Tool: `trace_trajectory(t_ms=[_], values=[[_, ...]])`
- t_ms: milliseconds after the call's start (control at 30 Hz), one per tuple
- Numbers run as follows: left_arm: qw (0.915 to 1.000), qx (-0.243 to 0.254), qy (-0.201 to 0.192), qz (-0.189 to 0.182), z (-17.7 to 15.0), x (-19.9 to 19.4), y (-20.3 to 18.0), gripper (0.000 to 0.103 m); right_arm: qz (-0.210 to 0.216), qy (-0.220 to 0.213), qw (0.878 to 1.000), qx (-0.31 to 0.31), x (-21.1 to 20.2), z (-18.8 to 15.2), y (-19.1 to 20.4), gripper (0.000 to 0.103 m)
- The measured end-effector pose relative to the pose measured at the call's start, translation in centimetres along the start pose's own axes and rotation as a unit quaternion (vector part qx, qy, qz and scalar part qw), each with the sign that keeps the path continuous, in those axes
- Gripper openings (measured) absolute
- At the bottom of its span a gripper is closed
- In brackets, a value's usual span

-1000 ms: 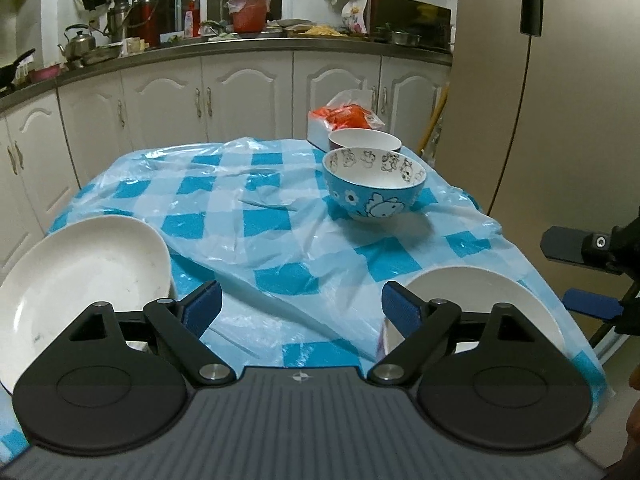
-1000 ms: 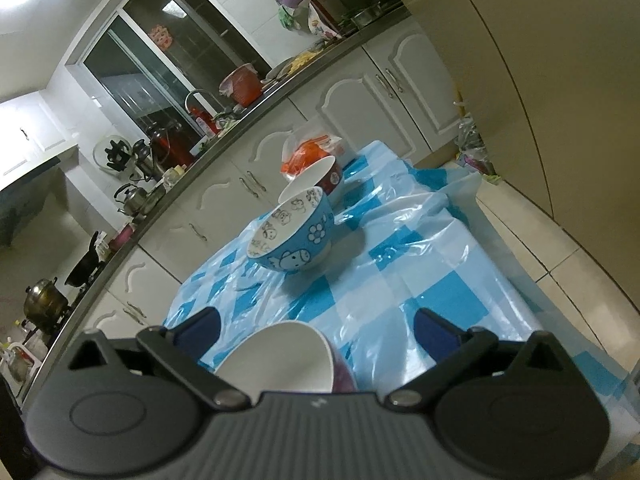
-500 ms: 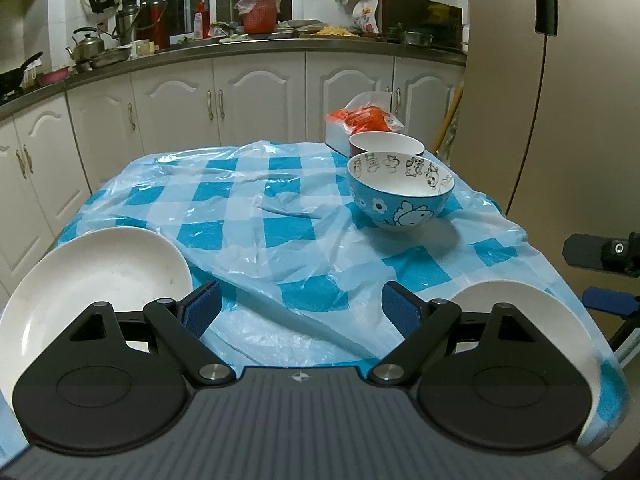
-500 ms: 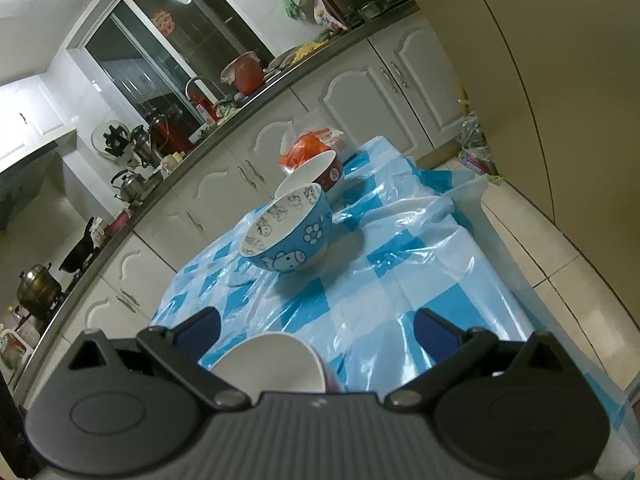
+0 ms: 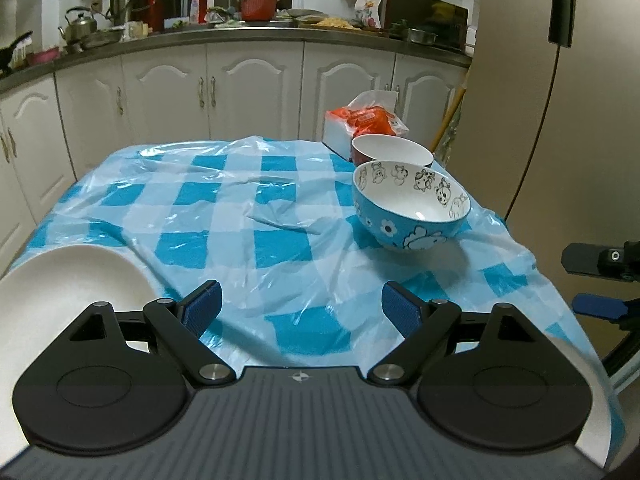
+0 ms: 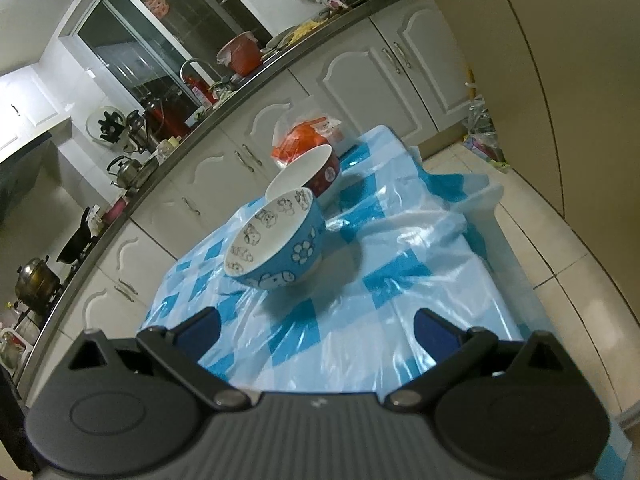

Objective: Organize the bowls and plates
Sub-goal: 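Move both grippers to the blue cartoon-print bowl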

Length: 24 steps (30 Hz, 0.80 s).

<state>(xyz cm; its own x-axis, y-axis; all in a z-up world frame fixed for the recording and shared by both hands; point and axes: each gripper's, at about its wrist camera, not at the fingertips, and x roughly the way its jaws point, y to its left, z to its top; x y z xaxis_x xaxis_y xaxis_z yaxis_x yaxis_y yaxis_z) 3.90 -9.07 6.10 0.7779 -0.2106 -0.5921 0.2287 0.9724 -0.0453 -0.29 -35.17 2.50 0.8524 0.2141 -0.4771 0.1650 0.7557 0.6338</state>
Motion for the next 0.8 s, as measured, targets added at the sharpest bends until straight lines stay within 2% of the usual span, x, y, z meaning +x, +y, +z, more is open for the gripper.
trace_trajectory(t_ms=[267,800], values=[[0.9991,-0.018,0.018,-0.034,1.8,2.8,-0.4,0.103,0.025,0.024,0.999,0.020,3.3,2.5,-0.9,0.101],[0.9934,-0.085,0.028,-0.071,5.4,9.7,-1.8,0.103,0.071,0.064,0.994,0.048,9.2,6.4,-2.1,0.087]])
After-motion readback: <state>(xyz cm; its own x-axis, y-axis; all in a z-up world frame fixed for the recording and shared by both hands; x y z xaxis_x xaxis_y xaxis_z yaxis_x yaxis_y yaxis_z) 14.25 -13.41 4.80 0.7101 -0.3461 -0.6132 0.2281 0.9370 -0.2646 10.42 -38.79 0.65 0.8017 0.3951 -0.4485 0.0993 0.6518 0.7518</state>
